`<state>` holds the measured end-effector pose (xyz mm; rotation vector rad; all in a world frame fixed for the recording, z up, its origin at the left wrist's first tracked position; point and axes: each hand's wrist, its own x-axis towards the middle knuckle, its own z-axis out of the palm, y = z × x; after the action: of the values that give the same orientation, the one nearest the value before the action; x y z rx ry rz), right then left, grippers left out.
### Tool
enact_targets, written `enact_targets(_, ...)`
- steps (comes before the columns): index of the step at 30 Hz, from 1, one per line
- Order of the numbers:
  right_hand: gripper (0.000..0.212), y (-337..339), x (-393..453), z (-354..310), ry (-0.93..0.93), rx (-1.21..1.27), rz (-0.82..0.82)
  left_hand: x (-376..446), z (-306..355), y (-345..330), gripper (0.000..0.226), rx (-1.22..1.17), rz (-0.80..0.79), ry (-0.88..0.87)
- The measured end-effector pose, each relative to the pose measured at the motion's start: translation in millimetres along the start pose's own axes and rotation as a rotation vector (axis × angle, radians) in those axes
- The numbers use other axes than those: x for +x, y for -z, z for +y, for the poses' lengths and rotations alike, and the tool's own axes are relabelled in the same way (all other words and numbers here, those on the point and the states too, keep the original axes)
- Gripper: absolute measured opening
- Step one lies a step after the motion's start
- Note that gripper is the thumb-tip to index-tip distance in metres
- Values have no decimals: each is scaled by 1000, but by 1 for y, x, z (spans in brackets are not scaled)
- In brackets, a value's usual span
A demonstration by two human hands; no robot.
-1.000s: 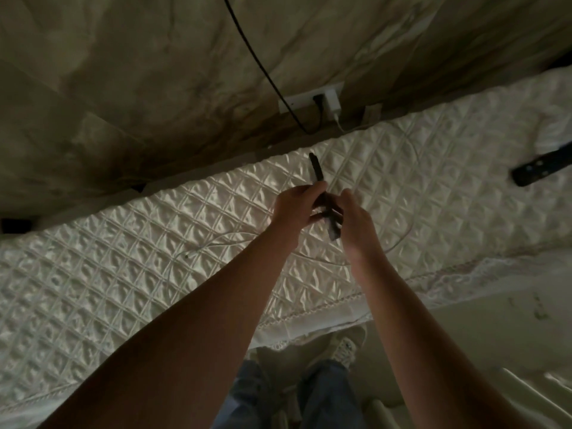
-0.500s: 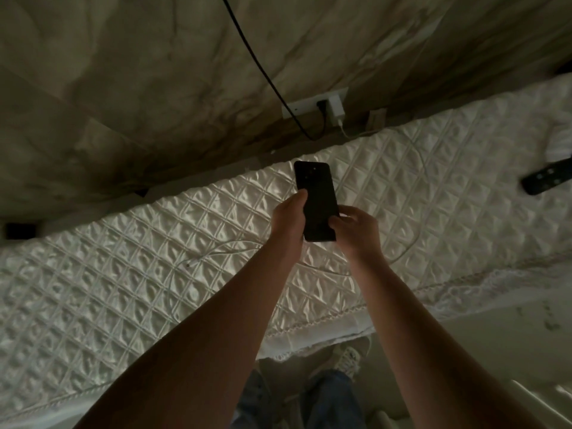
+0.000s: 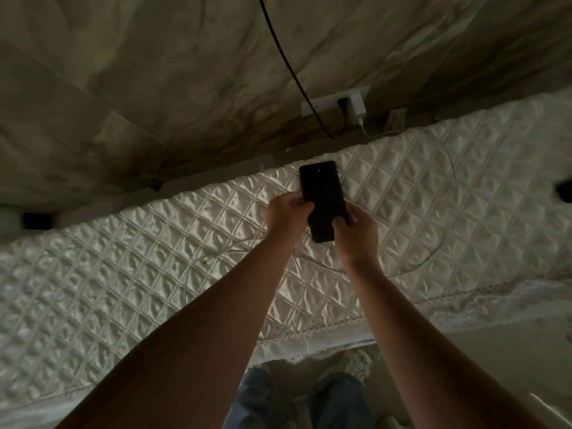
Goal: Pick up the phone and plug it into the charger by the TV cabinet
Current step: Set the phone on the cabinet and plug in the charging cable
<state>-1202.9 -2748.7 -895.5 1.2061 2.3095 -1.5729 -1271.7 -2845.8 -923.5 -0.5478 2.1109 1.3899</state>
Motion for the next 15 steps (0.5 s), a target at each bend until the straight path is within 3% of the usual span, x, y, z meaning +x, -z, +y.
enact_targets(4,22,-4,0,-1,11,-8,6,-3,-4,3,19,43,7,-21)
enact_targets(9,33,-5,2,-2,-26,-22,2,-3,-7,5,24,73,6,-30)
enact_targets(15,24,-4,3,1,18,-77,-9,-6,-11,2,23,161,40,-106)
